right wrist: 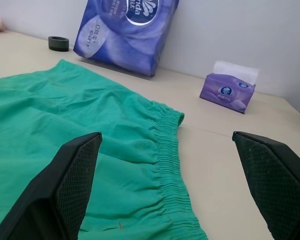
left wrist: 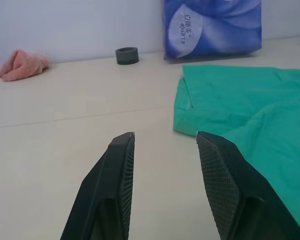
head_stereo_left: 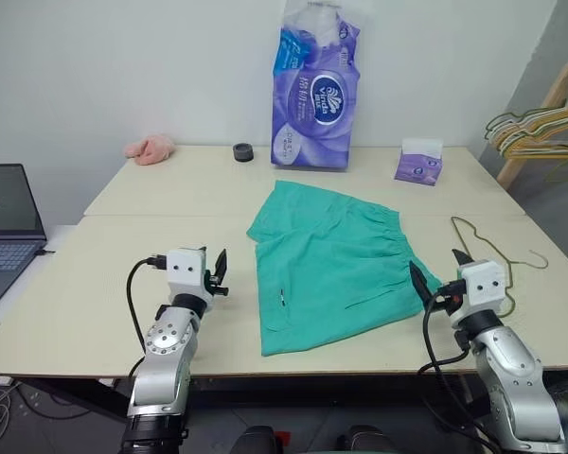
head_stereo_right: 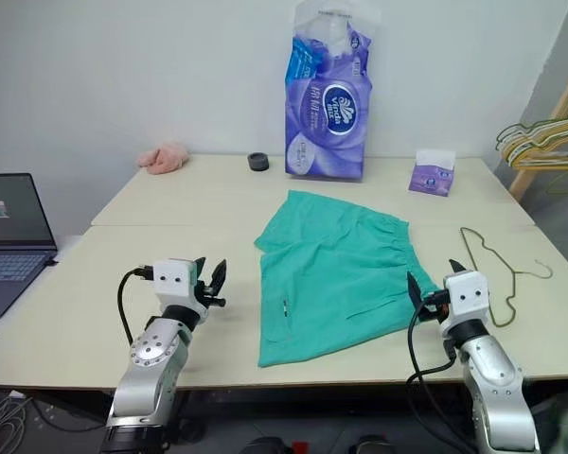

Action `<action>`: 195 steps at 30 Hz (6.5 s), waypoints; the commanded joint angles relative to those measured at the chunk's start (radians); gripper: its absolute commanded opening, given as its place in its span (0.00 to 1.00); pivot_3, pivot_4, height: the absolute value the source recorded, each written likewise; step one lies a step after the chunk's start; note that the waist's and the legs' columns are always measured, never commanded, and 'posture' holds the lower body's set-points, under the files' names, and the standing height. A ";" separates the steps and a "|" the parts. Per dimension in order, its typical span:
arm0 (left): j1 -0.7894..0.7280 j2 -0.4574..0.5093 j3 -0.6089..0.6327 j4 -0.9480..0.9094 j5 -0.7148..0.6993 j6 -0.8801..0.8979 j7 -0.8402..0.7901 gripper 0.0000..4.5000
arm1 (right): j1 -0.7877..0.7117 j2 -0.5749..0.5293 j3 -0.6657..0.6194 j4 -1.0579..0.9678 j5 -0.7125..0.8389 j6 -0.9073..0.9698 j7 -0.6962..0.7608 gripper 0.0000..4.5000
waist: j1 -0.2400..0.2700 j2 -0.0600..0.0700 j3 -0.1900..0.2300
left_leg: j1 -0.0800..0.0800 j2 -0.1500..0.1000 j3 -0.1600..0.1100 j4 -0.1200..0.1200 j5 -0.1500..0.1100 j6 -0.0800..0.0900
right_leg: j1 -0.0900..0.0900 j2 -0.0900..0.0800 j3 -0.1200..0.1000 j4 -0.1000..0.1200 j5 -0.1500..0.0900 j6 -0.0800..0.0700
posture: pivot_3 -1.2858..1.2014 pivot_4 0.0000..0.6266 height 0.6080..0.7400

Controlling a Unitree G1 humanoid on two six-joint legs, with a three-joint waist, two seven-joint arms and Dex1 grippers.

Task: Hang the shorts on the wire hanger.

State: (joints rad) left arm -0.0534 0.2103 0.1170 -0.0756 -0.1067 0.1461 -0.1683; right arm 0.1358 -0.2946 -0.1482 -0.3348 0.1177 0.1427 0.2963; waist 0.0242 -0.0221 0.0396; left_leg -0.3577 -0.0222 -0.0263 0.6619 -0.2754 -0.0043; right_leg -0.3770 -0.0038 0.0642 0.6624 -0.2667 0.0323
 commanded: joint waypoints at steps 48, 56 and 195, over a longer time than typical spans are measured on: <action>-0.102 0.443 -0.438 -0.022 -0.011 0.035 -0.864 0.99 | 0.114 -0.380 0.144 -0.343 0.159 0.116 0.443 1.00 | -0.047 -0.001 0.033 | -0.007 0.002 0.001 -0.001 -0.002 0.001 | -0.008 -0.001 0.000 -0.002 -0.002 -0.002 | 0.49 0.07 1.00; -0.076 0.487 -0.454 -0.051 -0.024 0.065 -0.955 0.99 | 0.140 -0.385 0.137 -0.327 0.151 0.087 0.448 1.00 | -0.057 0.001 0.034 | -0.007 0.002 0.001 -0.001 -0.002 0.001 | -0.008 -0.001 0.000 -0.003 -0.003 -0.003 | 0.49 0.08 1.00; -0.441 0.320 -0.444 -0.159 -0.224 0.258 -0.962 1.00 | -0.505 -0.423 -0.013 0.775 0.077 0.790 0.220 0.35 | -0.110 -0.005 0.029 | -0.006 0.000 0.007 0.001 -0.003 0.004 | -0.005 0.004 0.007 -0.003 0.000 0.004 | 0.48 0.08 1.00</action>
State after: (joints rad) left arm -0.4847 0.5395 -0.3283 -0.2216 -0.3307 0.4233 -1.1274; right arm -0.3982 -0.7267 -0.1941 0.3915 0.2116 0.8978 0.5103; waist -0.0859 -0.0267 0.0691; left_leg -0.3627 -0.0220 -0.0206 0.6631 -0.2788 -0.0007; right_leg -0.3805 -0.0003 0.0702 0.6586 -0.2662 0.0367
